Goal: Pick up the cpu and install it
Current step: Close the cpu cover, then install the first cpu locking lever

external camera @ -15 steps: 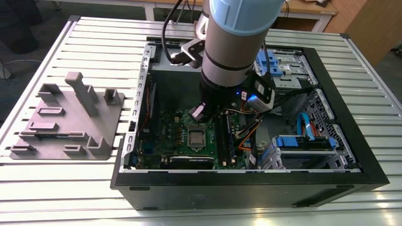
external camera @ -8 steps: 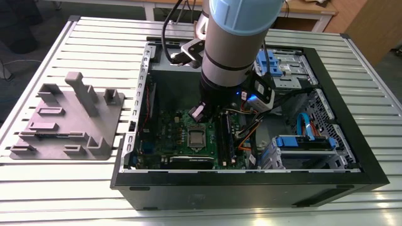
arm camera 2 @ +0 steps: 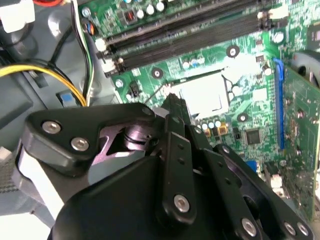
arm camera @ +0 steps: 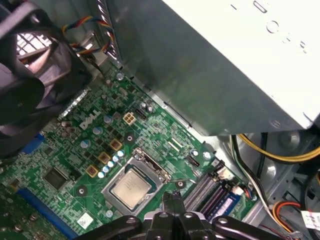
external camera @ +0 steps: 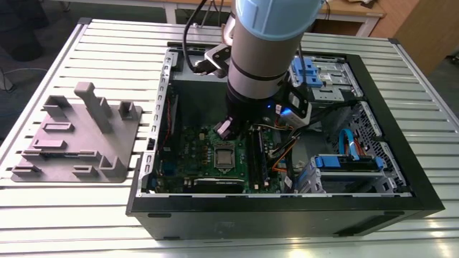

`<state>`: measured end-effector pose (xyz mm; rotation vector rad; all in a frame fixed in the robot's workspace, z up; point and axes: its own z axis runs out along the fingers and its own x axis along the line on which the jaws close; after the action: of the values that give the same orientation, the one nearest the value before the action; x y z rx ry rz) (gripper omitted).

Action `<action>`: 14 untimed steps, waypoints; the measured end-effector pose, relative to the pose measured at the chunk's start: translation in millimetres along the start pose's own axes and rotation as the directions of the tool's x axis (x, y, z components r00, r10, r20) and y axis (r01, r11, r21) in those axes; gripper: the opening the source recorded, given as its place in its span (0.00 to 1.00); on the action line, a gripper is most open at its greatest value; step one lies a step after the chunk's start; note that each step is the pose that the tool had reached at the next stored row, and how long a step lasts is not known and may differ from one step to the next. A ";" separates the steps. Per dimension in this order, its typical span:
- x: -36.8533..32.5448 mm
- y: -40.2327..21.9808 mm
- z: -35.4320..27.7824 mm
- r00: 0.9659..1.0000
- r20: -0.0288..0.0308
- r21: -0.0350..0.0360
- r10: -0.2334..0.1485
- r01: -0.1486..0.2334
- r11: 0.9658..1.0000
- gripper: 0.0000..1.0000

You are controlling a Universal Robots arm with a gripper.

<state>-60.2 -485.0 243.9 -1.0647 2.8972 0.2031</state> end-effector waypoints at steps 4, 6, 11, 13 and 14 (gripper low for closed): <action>6.1 5.1 0.4 1.000 0.000 0.000 0.000 0.000 1.000 0.11; 6.7 5.6 0.4 1.000 0.000 0.000 0.000 0.000 1.000 0.11; 7.0 5.8 0.4 1.000 0.000 0.000 0.000 0.000 1.000 0.11; 7.0 5.8 0.4 1.000 0.000 0.000 0.000 0.000 1.000 0.11; 7.0 5.8 0.4 1.000 0.000 0.000 0.000 0.000 1.000 0.11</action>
<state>-69.2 -485.0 243.4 -1.0646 2.8972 0.2030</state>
